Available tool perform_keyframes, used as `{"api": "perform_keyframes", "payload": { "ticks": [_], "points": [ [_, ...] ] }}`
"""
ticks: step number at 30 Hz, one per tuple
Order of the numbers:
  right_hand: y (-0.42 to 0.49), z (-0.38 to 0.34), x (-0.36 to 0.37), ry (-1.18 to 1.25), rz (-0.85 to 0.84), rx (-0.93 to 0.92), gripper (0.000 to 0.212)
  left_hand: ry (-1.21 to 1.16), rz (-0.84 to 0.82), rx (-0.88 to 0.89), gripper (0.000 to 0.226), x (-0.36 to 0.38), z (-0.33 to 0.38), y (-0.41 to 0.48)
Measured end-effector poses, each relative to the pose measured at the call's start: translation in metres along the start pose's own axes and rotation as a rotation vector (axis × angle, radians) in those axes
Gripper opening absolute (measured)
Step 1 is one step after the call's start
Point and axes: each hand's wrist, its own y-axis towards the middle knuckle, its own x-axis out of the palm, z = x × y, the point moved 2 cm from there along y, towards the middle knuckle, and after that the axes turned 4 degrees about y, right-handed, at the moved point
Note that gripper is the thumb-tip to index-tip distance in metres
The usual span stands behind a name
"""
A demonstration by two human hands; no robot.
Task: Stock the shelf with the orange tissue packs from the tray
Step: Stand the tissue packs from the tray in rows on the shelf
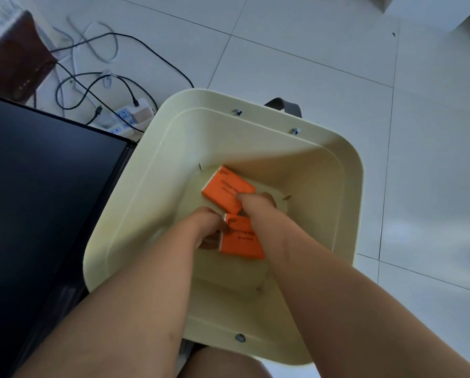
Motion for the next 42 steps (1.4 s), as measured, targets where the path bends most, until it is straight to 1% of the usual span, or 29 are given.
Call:
{"api": "perform_keyframes", "payload": {
  "ticks": [2,5,8,11,12,16,20,25,27,29,32,34,38,42],
  "points": [
    [-0.002,-0.008,0.007,0.01,-0.005,-0.055,0.024,-0.085,0.067,-0.012,0.027,-0.007,0.0,-0.001],
    [0.001,-0.015,0.017,0.058,-0.047,-0.041,0.026,-0.194,0.135,-0.004,0.02,-0.015,0.001,-0.005],
    [0.002,-0.019,0.028,0.069,-0.071,-0.027,0.027,-0.228,0.171,0.022,0.025,-0.018,0.005,-0.015],
    [-0.004,-0.023,0.036,0.052,-0.052,-0.074,0.025,-0.245,0.208,0.052,0.025,-0.02,0.007,-0.018],
    [-0.006,-0.023,0.038,0.065,-0.042,-0.099,0.023,-0.246,0.224,0.057,0.024,-0.021,0.008,-0.019],
    [-0.013,-0.025,0.04,0.099,-0.024,-0.197,0.039,-0.216,0.231,0.066,0.025,-0.025,0.011,-0.025],
    [-0.021,-0.035,0.032,0.102,-0.011,-0.315,0.04,-0.17,0.268,0.075,0.023,-0.04,0.02,-0.028],
    [-0.039,-0.054,0.012,0.096,0.003,-0.428,0.047,-0.076,0.356,0.185,0.016,-0.058,0.029,-0.043],
    [-0.046,-0.059,0.0,0.116,-0.024,-0.437,0.044,-0.046,0.366,0.231,0.014,-0.061,0.03,-0.055],
    [-0.058,-0.063,-0.016,0.15,-0.065,-0.447,0.034,-0.039,0.37,0.27,0.015,-0.063,0.029,-0.074],
    [-0.085,-0.071,-0.039,0.261,-0.159,-0.505,0.028,-0.106,0.387,0.307,0.02,-0.067,0.031,-0.111],
    [-0.11,-0.08,-0.051,0.317,-0.254,-0.557,0.02,-0.157,0.398,0.33,0.022,-0.073,0.033,-0.14],
    [-0.166,-0.103,-0.067,0.33,-0.439,-0.659,0.024,-0.219,0.482,0.43,0.027,-0.087,0.042,-0.201],
    [-0.229,-0.129,-0.079,0.391,-0.527,-0.719,0.026,-0.268,0.564,0.504,0.029,-0.102,0.053,-0.265]
  ]
}}
